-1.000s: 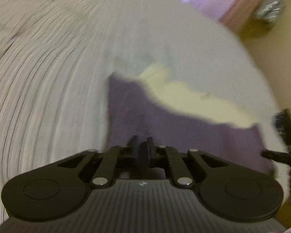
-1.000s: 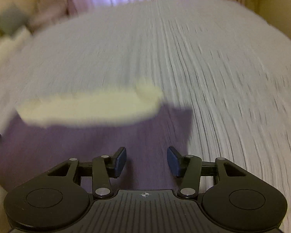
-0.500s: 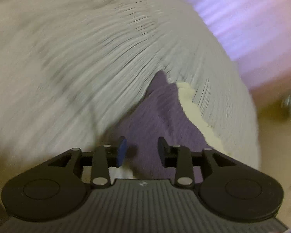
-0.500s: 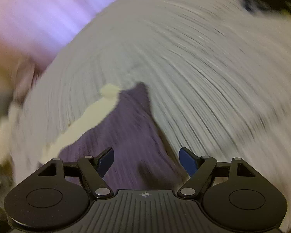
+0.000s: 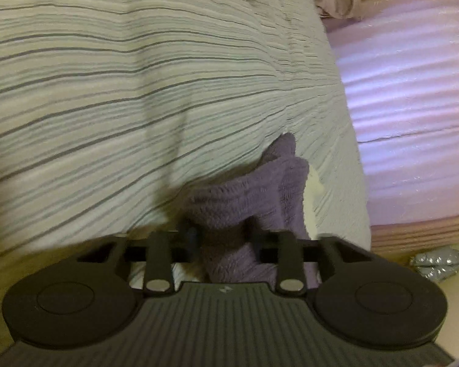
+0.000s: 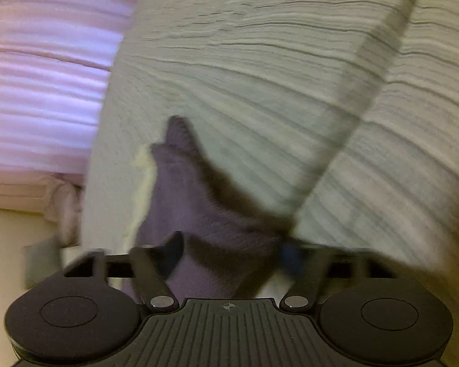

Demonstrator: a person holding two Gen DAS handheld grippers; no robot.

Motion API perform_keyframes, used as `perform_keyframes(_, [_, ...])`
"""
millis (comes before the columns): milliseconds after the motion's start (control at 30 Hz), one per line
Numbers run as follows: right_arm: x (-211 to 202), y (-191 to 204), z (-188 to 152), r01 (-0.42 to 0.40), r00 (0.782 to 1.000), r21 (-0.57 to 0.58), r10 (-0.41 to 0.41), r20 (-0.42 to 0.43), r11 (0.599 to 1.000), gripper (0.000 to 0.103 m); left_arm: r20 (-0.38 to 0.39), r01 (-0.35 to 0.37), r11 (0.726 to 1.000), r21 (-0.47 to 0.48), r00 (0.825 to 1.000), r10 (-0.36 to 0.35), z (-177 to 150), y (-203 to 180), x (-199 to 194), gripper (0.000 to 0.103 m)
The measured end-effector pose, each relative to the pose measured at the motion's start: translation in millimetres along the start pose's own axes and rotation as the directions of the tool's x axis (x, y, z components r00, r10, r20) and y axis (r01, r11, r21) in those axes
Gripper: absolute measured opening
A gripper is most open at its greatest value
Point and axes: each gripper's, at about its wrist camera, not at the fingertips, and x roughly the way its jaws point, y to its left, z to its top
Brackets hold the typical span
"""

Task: Fold clothes
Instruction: 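Grasp the folded cardigan edge with the left gripper while the right gripper grasps it, then lift the purple edge and fold it lengthwise over the cardigan with both grippers, then release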

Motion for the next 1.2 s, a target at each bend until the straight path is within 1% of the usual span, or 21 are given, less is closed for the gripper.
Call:
perform_keyframes(33, [1.3,-1.7,0.9,-0.009,1.000,0.013,0.009,-0.004,1.000,0.037,-0.005,0.002,1.000,0.026,1.000,-0.002,2.1,-3.1,2.5,0.016])
perform_keyframes(67, [2.4,-3.4,1.7,-0.019,1.000,0.027,0.020,-0.007,0.999,0.032,-0.008,0.004,0.999,0.044,1.000,-0.003,3.4,-4.9,3.0,0.014])
perform_keyframes(167, [-3.2,2.1,-8.5,-0.002,1.000,0.009,0.002,0.019,1.000,0.023,-0.026,0.018,0.991,0.133,1.000,-0.014,15.7,-19.5,0.4,0.012])
perform_keyframes(267, [-17.5,-0.3,-32.4,0.003,0.998,0.090,-0.009,0.063,0.996,0.021,-0.052,0.067,0.964,0.259,0.997,-0.055,39.9,-43.5,0.6,0.011])
perform_keyframes(400, [-33.2,0.0,-88.2,0.014,0.999,0.218,-0.021,0.029,0.976,0.021,-0.056,0.110,0.905,0.412,0.994,-0.096,91.4,-82.9,16.5,0.011])
perform_keyframes(467, [-35.9,0.4,-121.3,0.012,1.000,0.270,-0.008,-0.015,0.963,0.021,-0.067,0.108,0.874,0.474,0.994,-0.087,112.7,-96.9,33.8,0.011])
perform_keyframes(533, [-31.8,5.8,-148.8,0.007,0.999,0.286,0.009,-0.054,0.958,0.022,-0.095,0.081,0.857,0.509,0.995,-0.037,129.7,-101.5,56.0,0.013])
perform_keyframes(567, [-30.6,7.9,-154.5,0.015,0.998,0.270,0.001,-0.059,0.963,0.023,-0.122,0.061,0.865,0.498,0.993,0.000,137.0,-97.8,61.8,0.014])
perform_keyframes(633, [-28.3,11.8,-164.8,0.033,0.998,0.236,-0.017,-0.068,0.971,0.025,-0.167,0.036,0.893,0.449,0.985,0.045,143.3,-85.4,73.9,0.017])
perform_keyframes(667, [-24.4,14.8,-160.6,0.052,0.997,0.203,-0.040,-0.062,0.978,0.039,-0.176,0.041,0.902,0.431,0.984,0.039,144.9,-78.6,74.6,0.018])
perform_keyframes(700, [-25.2,15.9,-156.6,0.066,0.997,0.178,-0.057,-0.056,0.982,0.045,-0.179,0.052,0.907,0.417,0.984,0.026,144.5,-73.3,72.8,0.021])
perform_keyframes(767, [-30.7,19.5,-147.2,0.075,0.997,0.120,-0.074,-0.012,0.990,0.061,-0.181,0.069,0.924,0.376,0.983,0.000,142.2,-62.7,65.3,0.023])
perform_keyframes(800, [-30.8,21.2,-145.4,0.070,0.997,0.094,-0.071,0.003,0.993,0.066,-0.186,0.078,0.934,0.348,0.983,-0.013,142.7,-58.0,65.1,0.025])
perform_keyframes(833, [-33.1,25.1,-141.3,0.063,0.998,0.058,-0.063,0.003,0.996,0.067,-0.190,0.087,0.944,0.319,0.981,-0.027,143.4,-53.4,65.2,0.025])
perform_keyframes(900, [-23.8,23.5,-139.3,0.081,0.997,0.016,-0.081,-0.016,0.997,0.066,-0.199,0.101,0.951,0.293,0.979,-0.043,143.8,-47.3,64.6,0.023])
perform_keyframes(933, [-19.7,16.8,-144.5,0.081,0.996,0.034,-0.080,-0.026,0.996,0.044,-0.206,0.107,0.945,0.309,0.978,-0.043,146.9,-49.7,69.3,0.015])
perform_keyframes(967, [-15.7,9.8,-150.1,0.079,0.996,0.054,-0.077,-0.036,0.995,0.024,-0.214,0.113,0.938,0.327,0.976,-0.043,150.1,-52.3,74.1,0.014])
perform_keyframes(1000, [-12.6,5.2,-154.2,0.078,0.997,0.100,-0.075,-0.031,0.992,0.024,-0.221,0.119,0.931,0.344,0.974,-0.043,153.2,-54.9,79.0,0.012])
perform_keyframes(1033, [-14.6,4.4,-162.0,0.068,0.998,0.125,-0.067,-0.012,0.990,0.020,-0.236,0.128,0.916,0.381,0.971,-0.037,157.2,-62.1,82.0,0.012])
perform_keyframes(1100, [-19.4,3.4,-178.2,0.047,0.998,0.169,-0.052,0.028,0.984,0.018,-0.249,0.116,0.892,0.437,0.969,-0.004,166.2,-76.1,90.4,0.012])
perform_keyframes(1200, [-19.1,11.0,-203.1,0.044,0.998,0.147,-0.035,-0.059,0.988,0.018,-0.264,0.100,0.850,0.518,0.963,0.047,179.7,-97.2,103.2,0.015])
